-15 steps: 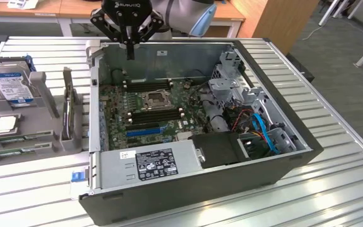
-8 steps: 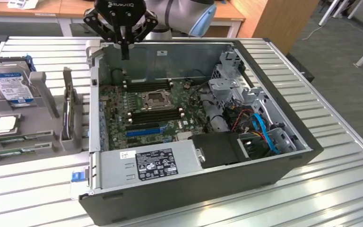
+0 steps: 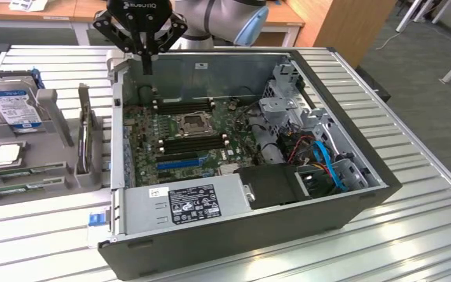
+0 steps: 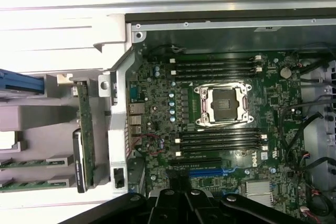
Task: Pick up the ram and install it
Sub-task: 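Reach for the ram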
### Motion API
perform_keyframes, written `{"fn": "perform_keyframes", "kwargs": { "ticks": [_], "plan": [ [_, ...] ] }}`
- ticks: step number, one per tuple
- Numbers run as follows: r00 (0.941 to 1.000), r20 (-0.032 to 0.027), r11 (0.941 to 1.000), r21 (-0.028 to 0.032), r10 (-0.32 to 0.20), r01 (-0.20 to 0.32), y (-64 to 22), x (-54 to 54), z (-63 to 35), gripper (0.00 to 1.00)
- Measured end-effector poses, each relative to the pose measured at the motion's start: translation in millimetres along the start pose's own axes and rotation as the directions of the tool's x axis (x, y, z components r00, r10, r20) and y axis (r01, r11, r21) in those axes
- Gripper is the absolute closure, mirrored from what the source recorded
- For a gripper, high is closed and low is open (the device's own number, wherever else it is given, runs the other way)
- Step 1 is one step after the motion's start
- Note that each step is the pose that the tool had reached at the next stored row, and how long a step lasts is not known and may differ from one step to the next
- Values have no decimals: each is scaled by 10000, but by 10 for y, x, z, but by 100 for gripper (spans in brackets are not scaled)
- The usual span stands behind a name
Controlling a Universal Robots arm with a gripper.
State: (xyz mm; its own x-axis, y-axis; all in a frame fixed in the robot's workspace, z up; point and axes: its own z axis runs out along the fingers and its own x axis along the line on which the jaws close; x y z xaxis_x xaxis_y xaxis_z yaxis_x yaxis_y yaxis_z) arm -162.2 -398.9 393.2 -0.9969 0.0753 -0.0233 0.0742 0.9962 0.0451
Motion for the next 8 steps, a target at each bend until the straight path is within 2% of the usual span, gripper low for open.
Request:
{"fn": "perform_keyframes", "kwargs": {
  "ticks": [8],
  "plan": [
    [10000, 0, 10000, 0, 0, 0, -10, 130, -3, 90]
  ]
}}
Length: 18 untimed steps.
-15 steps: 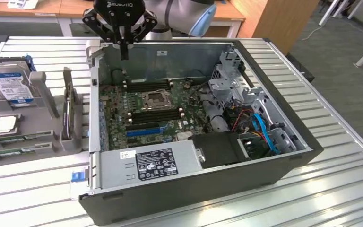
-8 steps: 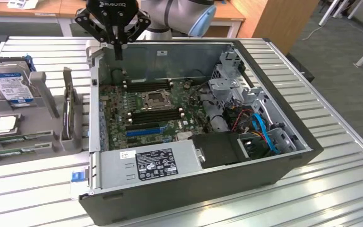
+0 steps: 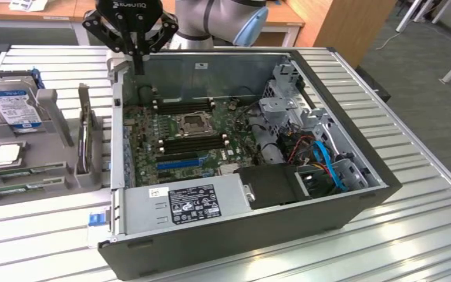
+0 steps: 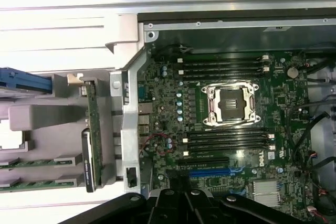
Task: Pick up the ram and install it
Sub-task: 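Reach for the ram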
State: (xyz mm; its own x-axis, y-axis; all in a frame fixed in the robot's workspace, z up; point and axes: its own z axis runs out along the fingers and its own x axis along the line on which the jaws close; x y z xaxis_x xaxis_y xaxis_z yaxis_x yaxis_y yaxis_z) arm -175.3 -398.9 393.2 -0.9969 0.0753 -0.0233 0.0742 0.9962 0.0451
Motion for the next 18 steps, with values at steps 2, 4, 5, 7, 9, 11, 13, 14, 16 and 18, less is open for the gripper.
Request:
{"fn": "perform_keyframes", "kwargs": {
  "ticks": [2, 4, 5, 7, 9, 11, 13, 14, 16, 18],
  "plan": [
    [10000, 0, 10000, 0, 1, -1, -3, 36, -1, 90],
    [10000, 0, 10000, 0, 0, 0, -5, 73, -2, 90],
    [10000, 0, 10000, 0, 0, 0, -7, 91, -2, 90],
    [10000, 0, 10000, 0, -1, 1, -10, 127, -3, 90],
    [10000, 0, 10000, 0, 0, 0, -12, 162, -4, 90],
    [10000, 0, 10000, -1, 0, 0, -15, 197, -5, 90],
    [10000, 0, 10000, 0, 0, 0, -17, 232, -6, 90],
    [10000, 0, 10000, 0, 1, -1, -18, 249, -7, 90],
    [10000, -1, 10000, 1, 0, 0, -21, 285, -8, 90],
    [10000, 0, 10000, -1, 0, 0, -24, 324, -8, 90]
  ]
}}
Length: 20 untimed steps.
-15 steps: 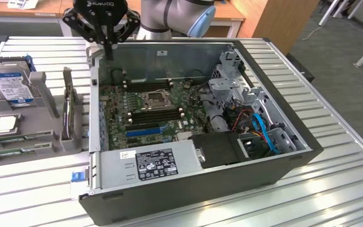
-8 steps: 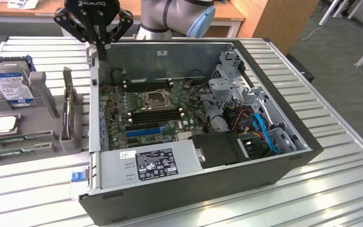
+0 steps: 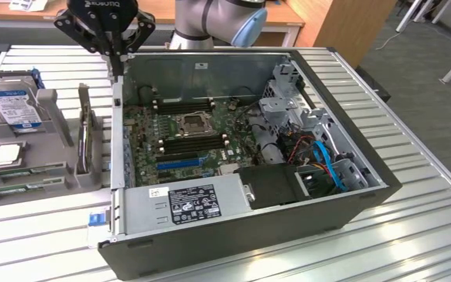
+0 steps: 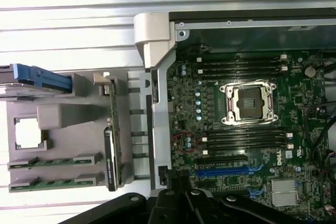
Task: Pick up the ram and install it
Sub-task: 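Reach for the ram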
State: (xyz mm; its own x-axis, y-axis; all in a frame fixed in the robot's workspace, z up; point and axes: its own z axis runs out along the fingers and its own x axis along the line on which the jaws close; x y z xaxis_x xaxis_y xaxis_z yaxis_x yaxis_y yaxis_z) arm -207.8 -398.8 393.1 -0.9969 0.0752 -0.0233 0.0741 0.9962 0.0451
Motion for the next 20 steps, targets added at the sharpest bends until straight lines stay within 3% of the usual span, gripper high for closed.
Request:
{"fn": "perform_keyframes", "kwargs": {
  "ticks": [20],
  "plan": [
    [10000, 0, 10000, 0, 1, -1, -26, 355, -8, 90]
  ]
}}
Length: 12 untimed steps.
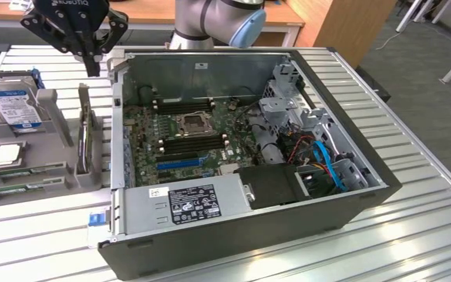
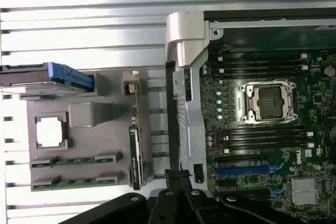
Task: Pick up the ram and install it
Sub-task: 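Reach for the ram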
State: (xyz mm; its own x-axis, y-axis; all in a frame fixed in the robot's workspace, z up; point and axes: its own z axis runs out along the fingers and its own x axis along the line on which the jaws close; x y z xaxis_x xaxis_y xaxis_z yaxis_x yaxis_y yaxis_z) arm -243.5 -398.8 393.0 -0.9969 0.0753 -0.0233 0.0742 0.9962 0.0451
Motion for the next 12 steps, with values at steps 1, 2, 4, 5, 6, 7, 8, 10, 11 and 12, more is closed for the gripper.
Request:
{"fn": "perform_keyframes", "kwargs": {
  "ticks": [1, 2, 4, 5, 6, 7, 8, 10, 11, 12],
  "plan": [
    [10000, 0, 10000, 0, 0, 0, -1, 16, 0, 90],
    [10000, 0, 10000, 1, 0, 0, -2, 32, -1, 90],
    [10000, -1, 10000, 1, -1, 1, -5, 63, -1, 90],
    [10000, -1, 10000, 1, 0, 0, -6, 80, -2, 90],
    [10000, 0, 10000, 0, 0, 0, -7, 99, -2, 90],
    [10000, 0, 10000, 0, 0, 0, -9, 116, -2, 90],
    [10000, -1, 10000, 0, 0, 0, -10, 135, -2, 90],
    [10000, -1, 10000, 1, 0, 0, -13, 175, -3, 90],
    [10000, 1, 10000, 0, 0, 0, -14, 193, -3, 90],
    [10000, 0, 10000, 0, 0, 0, -16, 212, -3, 90]
  ]
}}
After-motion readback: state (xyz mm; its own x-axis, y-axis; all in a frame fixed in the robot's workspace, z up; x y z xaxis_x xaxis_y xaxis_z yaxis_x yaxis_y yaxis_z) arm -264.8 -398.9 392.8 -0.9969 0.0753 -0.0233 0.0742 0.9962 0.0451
